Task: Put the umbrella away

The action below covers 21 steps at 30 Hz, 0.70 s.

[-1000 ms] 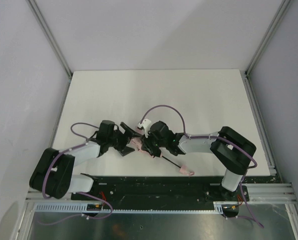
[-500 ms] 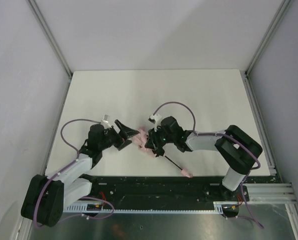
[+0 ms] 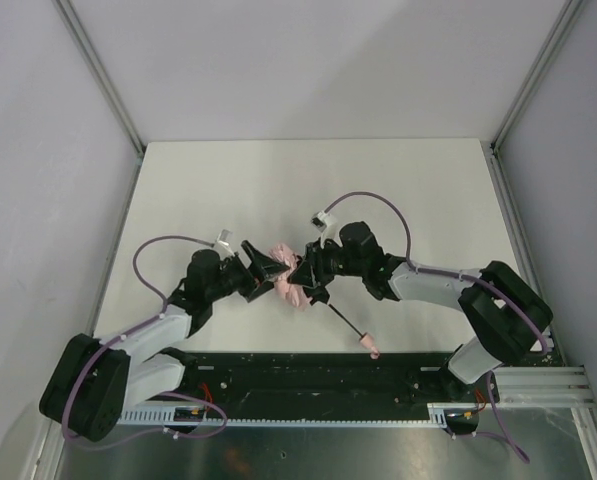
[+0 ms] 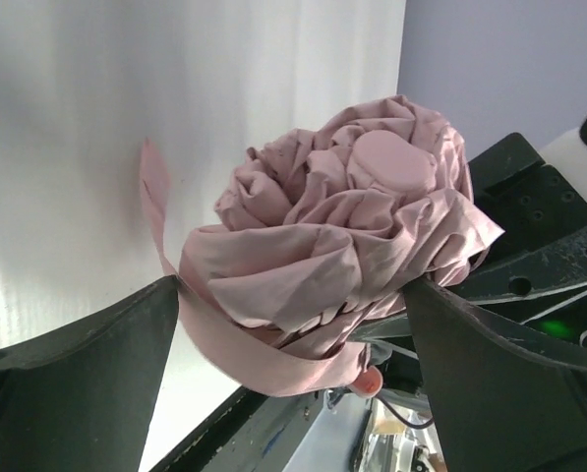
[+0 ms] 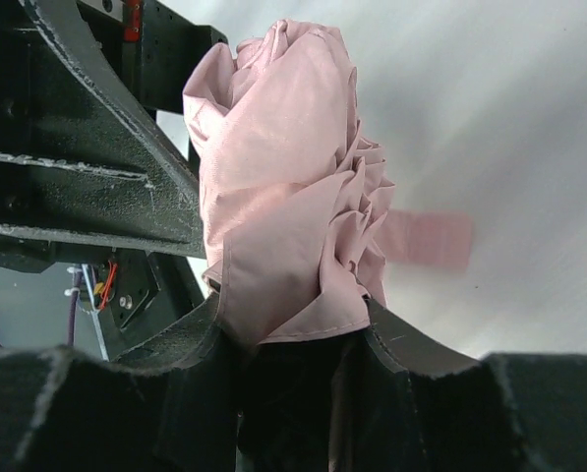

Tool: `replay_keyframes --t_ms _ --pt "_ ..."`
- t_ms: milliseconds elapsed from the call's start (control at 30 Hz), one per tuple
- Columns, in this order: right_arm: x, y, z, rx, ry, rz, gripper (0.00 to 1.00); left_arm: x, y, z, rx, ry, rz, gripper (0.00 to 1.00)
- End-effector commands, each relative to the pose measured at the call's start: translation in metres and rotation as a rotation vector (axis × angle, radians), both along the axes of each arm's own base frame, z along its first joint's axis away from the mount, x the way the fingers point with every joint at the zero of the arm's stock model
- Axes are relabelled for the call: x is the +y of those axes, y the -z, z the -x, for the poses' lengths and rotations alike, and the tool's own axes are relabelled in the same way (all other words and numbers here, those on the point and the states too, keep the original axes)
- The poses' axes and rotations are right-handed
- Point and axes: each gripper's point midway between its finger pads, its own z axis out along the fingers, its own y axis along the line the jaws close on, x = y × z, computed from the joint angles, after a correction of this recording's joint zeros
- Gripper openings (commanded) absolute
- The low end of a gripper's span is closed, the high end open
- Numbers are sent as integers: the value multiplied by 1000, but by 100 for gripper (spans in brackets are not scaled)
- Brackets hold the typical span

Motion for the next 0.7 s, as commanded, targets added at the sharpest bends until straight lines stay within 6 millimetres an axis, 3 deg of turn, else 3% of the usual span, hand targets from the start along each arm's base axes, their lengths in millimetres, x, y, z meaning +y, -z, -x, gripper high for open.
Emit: replay_keyframes --t_ms 0,233,367,500,667 --pt "12 -44 8 -62 -51 -126 0 -12 -45 -18 -124 -27 82 99" --pt "11 -50 9 -74 -48 -129 0 -3 -70 -11 -190 -89 159 99" --pt "9 -60 9 -93 -46 -145 0 -1 -68 -7 -144 -117 196 99" --pt "7 -72 12 -115 -48 -157 0 -9 -63 -13 -89 -90 193 100" --pt "7 -74 16 -132 -61 -137 0 -16 -82 -23 -144 -68 185 99"
